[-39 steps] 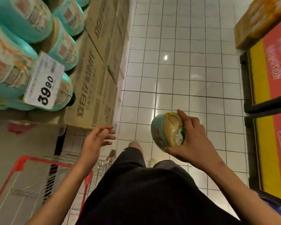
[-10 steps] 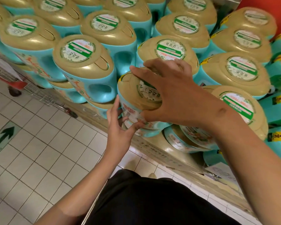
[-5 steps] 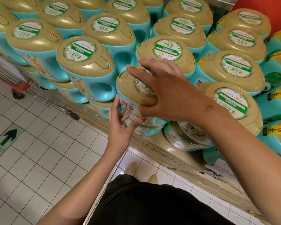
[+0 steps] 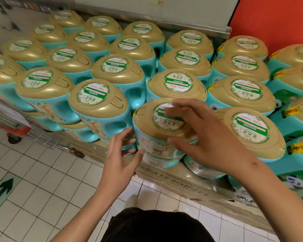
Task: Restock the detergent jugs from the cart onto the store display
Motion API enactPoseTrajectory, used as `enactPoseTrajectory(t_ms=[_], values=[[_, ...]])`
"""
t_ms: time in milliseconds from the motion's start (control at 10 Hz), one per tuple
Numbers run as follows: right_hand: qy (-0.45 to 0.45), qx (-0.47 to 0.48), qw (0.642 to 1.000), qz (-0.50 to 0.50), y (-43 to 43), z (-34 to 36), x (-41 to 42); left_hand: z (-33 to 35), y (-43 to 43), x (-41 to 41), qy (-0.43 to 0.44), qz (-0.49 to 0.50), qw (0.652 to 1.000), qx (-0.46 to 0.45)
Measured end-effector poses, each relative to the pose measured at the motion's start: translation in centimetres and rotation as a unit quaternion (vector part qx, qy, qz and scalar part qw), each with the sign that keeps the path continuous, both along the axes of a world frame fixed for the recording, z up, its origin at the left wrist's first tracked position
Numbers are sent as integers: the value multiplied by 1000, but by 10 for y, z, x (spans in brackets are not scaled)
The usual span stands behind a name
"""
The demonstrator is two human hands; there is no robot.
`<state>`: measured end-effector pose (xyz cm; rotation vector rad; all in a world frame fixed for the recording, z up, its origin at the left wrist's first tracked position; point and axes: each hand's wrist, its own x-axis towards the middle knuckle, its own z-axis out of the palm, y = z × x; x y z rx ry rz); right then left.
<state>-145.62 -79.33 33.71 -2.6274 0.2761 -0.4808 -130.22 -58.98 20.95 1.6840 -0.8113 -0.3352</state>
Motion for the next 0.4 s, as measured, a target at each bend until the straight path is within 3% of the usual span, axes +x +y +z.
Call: enactPoseTrajectory(t_ms=[200, 400], values=[[-181, 75, 968, -158, 38, -5, 9, 54, 9, 42, -17, -96, 994, -41], [-289, 80, 922, -246, 79, -10, 29, 83, 11, 81, -23, -195, 977, -80]])
